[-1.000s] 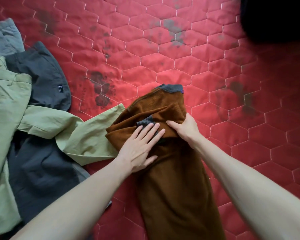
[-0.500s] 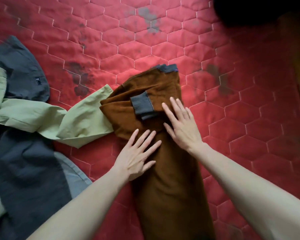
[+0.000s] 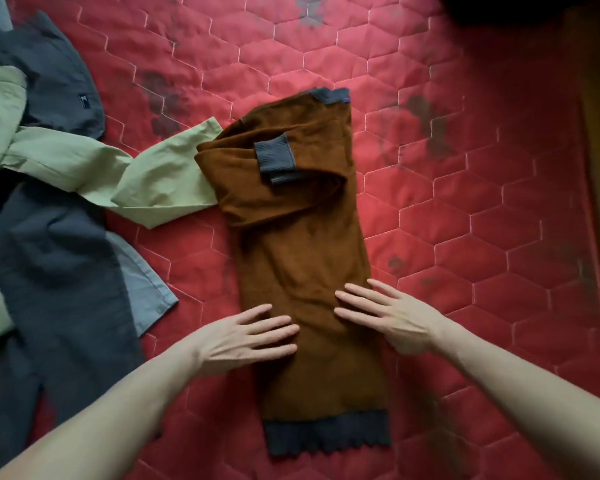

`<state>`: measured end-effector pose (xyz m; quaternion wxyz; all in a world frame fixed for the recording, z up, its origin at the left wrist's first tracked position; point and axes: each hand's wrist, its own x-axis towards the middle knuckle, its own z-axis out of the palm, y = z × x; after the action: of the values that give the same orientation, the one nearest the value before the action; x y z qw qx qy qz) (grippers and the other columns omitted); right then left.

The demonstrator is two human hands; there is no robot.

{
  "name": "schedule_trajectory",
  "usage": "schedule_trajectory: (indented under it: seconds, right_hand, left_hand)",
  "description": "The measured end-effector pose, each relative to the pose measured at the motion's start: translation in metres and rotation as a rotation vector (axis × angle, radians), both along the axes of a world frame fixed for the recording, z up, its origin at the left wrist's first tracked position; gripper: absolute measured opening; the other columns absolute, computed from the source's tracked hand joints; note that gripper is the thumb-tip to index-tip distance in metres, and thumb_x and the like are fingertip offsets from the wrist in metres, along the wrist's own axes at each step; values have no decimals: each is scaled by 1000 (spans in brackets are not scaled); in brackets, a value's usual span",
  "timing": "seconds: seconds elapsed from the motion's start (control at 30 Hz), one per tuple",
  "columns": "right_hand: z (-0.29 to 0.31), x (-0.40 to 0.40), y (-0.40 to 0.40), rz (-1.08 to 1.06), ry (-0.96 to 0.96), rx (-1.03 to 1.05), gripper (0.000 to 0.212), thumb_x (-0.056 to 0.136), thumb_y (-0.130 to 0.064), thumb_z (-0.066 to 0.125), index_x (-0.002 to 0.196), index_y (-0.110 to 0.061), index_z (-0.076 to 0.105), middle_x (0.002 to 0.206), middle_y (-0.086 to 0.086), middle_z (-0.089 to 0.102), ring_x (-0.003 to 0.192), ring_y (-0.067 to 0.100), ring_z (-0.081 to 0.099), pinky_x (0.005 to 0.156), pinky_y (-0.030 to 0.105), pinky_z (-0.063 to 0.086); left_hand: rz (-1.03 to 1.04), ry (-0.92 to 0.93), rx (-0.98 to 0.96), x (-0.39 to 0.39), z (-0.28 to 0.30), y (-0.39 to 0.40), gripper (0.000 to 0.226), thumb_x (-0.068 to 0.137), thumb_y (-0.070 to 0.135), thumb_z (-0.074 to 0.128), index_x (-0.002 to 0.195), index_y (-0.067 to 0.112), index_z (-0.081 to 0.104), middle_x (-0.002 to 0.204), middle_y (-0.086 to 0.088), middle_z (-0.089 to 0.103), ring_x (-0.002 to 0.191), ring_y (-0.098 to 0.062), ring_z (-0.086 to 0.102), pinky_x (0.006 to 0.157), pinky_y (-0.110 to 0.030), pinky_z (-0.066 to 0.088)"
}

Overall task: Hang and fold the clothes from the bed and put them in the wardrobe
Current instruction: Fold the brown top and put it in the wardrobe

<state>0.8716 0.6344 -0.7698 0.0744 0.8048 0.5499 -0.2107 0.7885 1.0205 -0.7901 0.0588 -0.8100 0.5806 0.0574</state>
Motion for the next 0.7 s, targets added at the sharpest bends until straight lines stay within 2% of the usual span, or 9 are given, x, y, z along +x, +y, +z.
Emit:
schedule_trajectory:
  seconds: [0.1,0.27,0.4,0.5,0.6,0.67,0.7]
  right_hand:
    - [0,-11,-14,210,50,7,105,77,-23,57,166,-29,2,174,0,-2,160,21,-3,129,49,11]
    - [-11,-28,-19,407,-35,51,90,85,-38,59,165,-27,19,173,4,11,159,27,13,124,51,27]
    - [-13,-41,-13,412,-88,153,56,98,-25,39,154,-27,44,167,4,33,151,28,37,116,46,43]
    - [-14,-52,-4,296,-59,243,44,99,-22,36,136,-26,60,155,1,52,139,25,54,106,41,51]
    - [-12,-55,9,40,52,338,35,95,-17,52,130,-22,57,141,-2,63,129,20,60,105,36,50]
    - [-5,-55,17,-236,214,389,50,82,-10,61,131,-19,54,131,-2,65,122,17,62,103,33,49]
    - [1,-54,20,-427,302,417,50,80,-12,57,130,-20,54,123,-3,67,113,16,64,97,30,49]
  left_hand:
    - [-28,57,-48,-25,-4,-20,62,104,19,42,163,21,22,170,-9,20,155,-27,25,125,-51,18]
    - [129,182,-81,-40,-4,-45,62,100,23,44,161,20,30,168,-8,28,152,-25,34,118,-46,39]
    - [153,243,-105,-32,0,-48,57,95,24,39,151,15,46,160,-9,44,144,-25,47,111,-41,47]
    - [284,368,-213,-29,3,-46,62,89,27,43,147,7,49,151,-10,54,140,-23,52,113,-35,46]
    - [625,651,-423,-30,16,-47,48,98,31,50,141,10,55,140,-5,64,128,-16,60,109,-26,46]
    - [886,800,-548,-29,30,-52,28,99,28,54,126,20,58,114,2,72,102,-6,68,89,-25,54]
    - [1042,836,-632,-27,36,-57,14,99,22,54,112,23,58,96,5,71,85,0,66,76,-24,53]
